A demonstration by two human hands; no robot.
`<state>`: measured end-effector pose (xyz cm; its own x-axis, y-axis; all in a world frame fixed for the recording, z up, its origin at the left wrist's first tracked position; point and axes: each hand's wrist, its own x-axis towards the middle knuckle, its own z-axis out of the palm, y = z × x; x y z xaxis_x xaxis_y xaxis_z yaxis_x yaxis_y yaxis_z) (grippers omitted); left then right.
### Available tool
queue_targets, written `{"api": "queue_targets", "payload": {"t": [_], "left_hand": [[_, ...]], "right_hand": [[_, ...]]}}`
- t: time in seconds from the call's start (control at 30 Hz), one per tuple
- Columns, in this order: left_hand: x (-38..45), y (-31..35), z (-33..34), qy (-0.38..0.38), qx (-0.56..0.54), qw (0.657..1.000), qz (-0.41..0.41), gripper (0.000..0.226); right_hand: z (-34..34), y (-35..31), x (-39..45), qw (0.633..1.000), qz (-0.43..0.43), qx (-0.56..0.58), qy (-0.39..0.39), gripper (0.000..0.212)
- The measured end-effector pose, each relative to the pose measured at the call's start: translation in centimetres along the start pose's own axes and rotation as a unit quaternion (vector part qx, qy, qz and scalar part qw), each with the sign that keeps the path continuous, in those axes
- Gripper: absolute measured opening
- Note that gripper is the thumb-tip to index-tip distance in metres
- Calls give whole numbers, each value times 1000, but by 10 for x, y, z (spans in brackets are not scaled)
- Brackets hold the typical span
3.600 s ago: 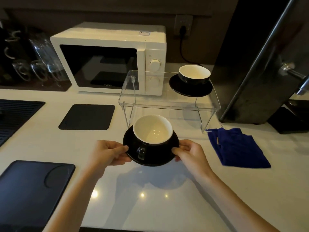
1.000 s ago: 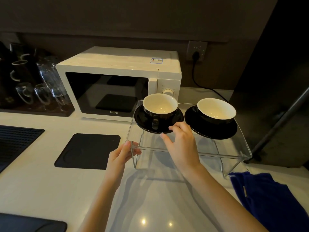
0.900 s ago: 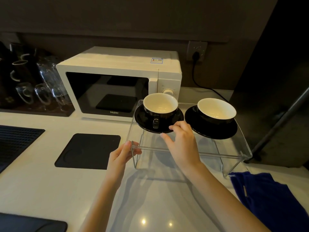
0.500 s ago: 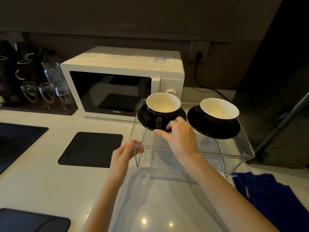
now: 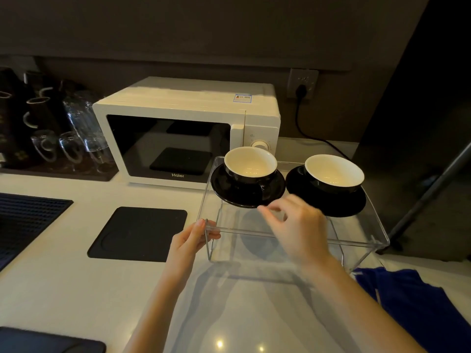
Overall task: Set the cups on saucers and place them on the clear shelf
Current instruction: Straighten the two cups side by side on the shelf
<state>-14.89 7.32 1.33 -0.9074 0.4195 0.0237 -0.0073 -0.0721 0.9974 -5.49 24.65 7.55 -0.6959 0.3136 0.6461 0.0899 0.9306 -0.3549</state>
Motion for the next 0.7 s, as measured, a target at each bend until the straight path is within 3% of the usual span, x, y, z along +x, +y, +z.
{"api": "queue_targets", "payload": {"t": [0.1,0.27,0.37,0.57,0.7], "left_hand": [[0,0,2,9,1,1000,2,38],[-1,0,3,22,2,1000,11,34],[1,-2,2,21,-1,1000,14,35],[0,-2,2,14,-5,1000,22,39],[1,-2,1,7,-6,1000,23,41]], "right_hand": [[22,-21,-9,998,-57,-26,-16,15],[48,-37,10,994,-14,-89,-62,16],[45,-23,10,995,-41,-60,-73,10],[8,7,12,995,-45,-18,-88,22],[10,1,18,993,-15,-55,-99,40]]}}
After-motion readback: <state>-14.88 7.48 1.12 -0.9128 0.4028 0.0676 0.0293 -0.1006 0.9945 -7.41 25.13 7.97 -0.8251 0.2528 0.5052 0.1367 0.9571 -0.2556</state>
